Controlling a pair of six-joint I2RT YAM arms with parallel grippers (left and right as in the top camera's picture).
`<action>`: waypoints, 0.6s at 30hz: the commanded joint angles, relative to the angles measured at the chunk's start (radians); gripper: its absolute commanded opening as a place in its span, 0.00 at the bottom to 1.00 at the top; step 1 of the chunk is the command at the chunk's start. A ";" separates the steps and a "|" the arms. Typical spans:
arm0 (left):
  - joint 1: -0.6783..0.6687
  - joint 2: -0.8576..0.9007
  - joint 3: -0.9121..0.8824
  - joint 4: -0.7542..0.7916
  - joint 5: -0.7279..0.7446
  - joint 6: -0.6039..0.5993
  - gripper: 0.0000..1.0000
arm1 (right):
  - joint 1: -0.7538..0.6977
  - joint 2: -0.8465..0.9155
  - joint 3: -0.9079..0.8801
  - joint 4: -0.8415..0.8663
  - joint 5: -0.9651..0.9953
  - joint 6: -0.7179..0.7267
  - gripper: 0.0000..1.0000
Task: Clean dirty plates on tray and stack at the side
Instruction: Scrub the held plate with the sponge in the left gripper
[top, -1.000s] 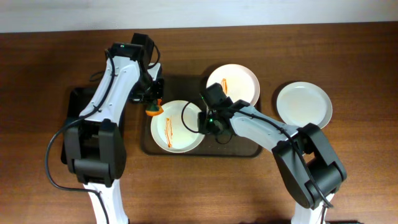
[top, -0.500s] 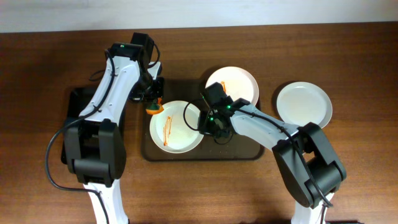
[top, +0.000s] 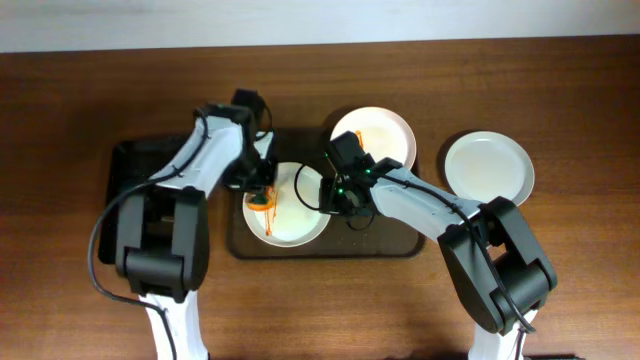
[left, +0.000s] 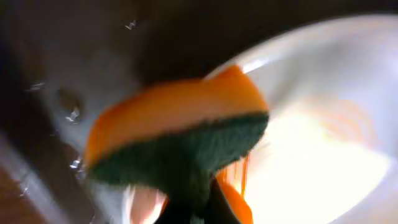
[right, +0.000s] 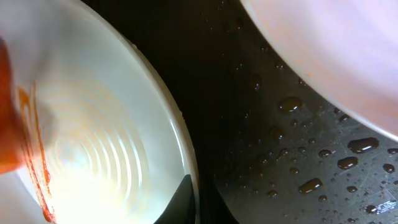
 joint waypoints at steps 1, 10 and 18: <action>-0.042 -0.007 -0.111 0.090 0.053 0.076 0.00 | -0.005 0.018 -0.006 0.000 0.029 -0.007 0.04; -0.069 -0.007 -0.224 0.066 0.328 0.249 0.00 | -0.005 0.018 -0.006 -0.001 0.029 -0.007 0.04; 0.052 -0.007 -0.223 0.153 -0.301 -0.204 0.00 | -0.051 0.020 -0.032 -0.003 -0.009 -0.007 0.04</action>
